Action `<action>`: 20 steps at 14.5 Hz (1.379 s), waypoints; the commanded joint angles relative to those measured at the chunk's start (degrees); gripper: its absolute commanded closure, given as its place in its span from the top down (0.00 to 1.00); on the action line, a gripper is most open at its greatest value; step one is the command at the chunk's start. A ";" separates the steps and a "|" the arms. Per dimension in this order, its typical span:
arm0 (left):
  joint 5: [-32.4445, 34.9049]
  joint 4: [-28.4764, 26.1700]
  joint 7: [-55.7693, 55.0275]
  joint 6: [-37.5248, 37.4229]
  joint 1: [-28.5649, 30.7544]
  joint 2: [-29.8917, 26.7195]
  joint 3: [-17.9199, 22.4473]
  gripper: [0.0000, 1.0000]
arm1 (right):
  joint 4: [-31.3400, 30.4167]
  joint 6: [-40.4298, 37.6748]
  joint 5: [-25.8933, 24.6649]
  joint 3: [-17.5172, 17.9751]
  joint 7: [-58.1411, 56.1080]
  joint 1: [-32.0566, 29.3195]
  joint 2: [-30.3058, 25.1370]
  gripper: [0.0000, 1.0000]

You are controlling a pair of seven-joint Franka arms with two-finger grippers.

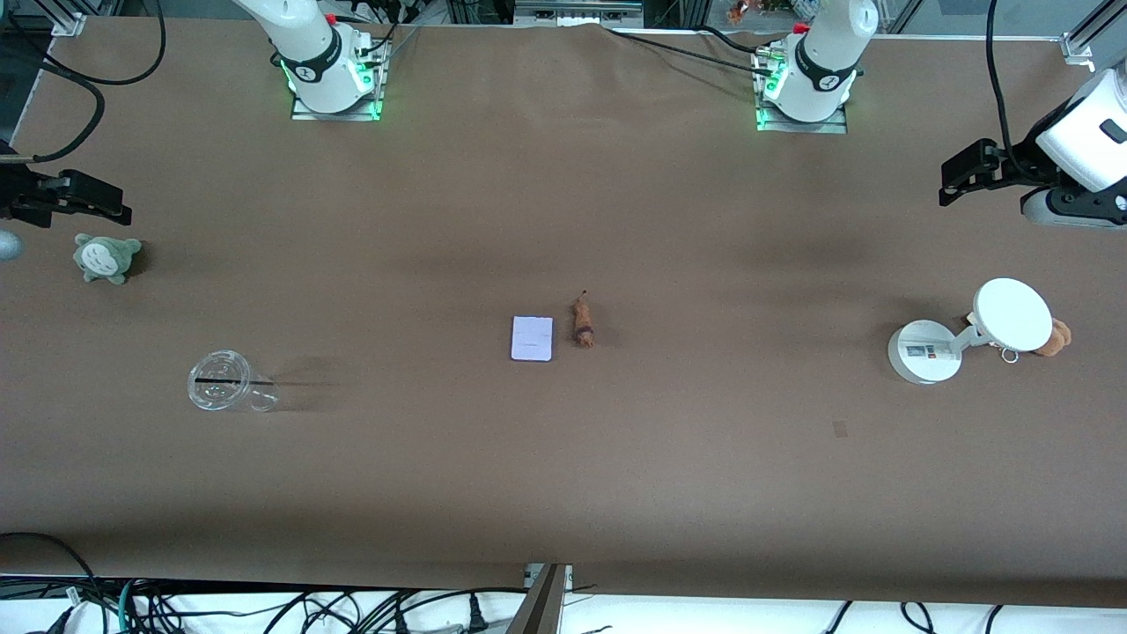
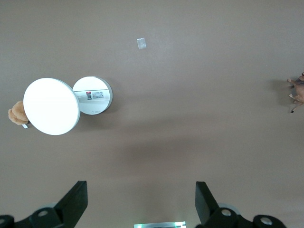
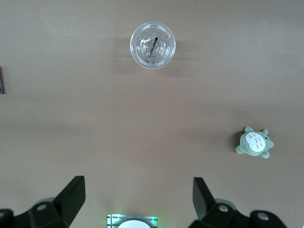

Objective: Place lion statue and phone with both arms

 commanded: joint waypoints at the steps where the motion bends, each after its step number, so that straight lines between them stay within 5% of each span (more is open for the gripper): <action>1: -0.59 0.20 0.92 0.01 0.26 0.01 0.17 1.00 | 1.28 -1.14 0.97 -0.06 0.39 -0.35 0.25 1.00; 20: -0.68 0.21 0.92 0.01 1.58 0.89 0.17 1.00 | 1.10 -1.23 0.97 -0.15 0.48 -0.44 0.26 1.00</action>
